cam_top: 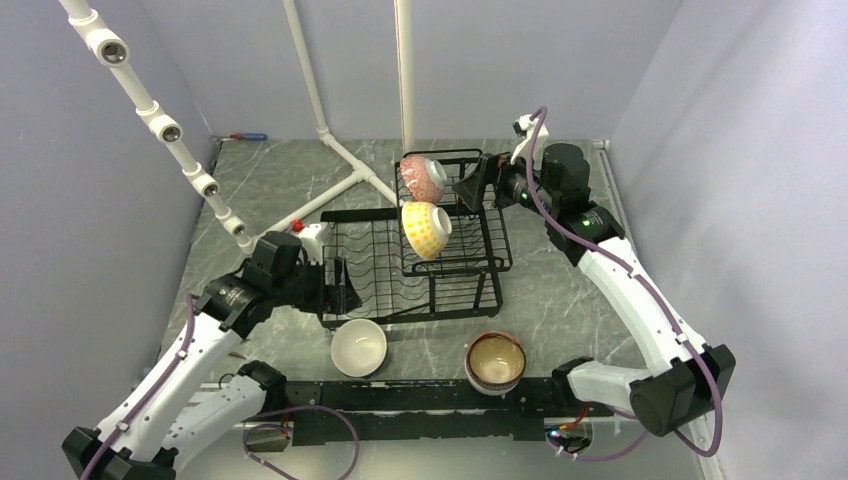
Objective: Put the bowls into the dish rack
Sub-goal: Pick up the bowl from the center of the board.
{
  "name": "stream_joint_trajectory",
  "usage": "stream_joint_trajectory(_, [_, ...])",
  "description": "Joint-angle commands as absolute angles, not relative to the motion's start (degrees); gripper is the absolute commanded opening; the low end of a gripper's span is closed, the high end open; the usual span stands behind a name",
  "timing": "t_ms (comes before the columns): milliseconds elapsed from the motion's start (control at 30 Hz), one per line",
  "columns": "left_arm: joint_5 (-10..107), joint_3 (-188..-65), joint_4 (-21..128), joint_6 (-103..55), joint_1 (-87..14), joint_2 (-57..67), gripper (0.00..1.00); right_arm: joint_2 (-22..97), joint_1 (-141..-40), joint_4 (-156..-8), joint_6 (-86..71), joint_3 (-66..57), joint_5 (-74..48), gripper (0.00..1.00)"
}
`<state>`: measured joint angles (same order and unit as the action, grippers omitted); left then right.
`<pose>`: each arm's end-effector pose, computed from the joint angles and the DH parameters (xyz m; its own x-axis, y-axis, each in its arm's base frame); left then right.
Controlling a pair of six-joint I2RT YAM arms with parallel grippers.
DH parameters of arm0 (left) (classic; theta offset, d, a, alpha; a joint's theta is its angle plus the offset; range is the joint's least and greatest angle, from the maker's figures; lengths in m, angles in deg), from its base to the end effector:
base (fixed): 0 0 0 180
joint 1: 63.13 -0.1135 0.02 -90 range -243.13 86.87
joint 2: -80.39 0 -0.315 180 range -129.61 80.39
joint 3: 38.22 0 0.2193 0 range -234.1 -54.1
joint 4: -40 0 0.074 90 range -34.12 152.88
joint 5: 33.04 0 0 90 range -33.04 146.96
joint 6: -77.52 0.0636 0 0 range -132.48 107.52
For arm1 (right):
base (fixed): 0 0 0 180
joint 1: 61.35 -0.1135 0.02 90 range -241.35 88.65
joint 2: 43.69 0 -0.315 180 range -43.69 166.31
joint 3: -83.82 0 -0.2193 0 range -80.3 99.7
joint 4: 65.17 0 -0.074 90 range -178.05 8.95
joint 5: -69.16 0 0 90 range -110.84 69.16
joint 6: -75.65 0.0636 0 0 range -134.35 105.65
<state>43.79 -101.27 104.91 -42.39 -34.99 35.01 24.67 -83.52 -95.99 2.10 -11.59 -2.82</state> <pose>0.0813 -0.0599 0.3045 -0.8582 -0.0916 -0.5051 0.1935 0.8537 -0.4835 0.2190 0.1105 0.4337 -0.4039 0.1262 -0.9061 -0.5440 0.7632 0.3488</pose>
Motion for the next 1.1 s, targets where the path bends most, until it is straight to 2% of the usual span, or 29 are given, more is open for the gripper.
stream_joint_trajectory(0, [38.25, -104.58, 94.49, -27.45, -35.09, 35.72, 0.89, 24.38, -83.47, -94.09, 0.92, -11.48, -2.87, 1.00])
stream_joint_trajectory(267, [27.82, -100.72, 88.46, 1.49, -35.09, 38.79, 0.89, 23.80, -83.37, -94.68, 0.24, -12.18, -3.43, 1.00])
stream_joint_trajectory(667, [11.68, -97.97, 101.44, 41.32, -35.09, 31.60, 0.90, 22.67, -83.36, -94.56, -1.10, -13.39, -4.95, 0.99])
stream_joint_trajectory(1067, [15.60, -99.85, 103.80, 49.60, -32.90, 20.56, 0.83, 23.09, -83.14, -93.80, -0.52, -14.38, -4.67, 0.99])
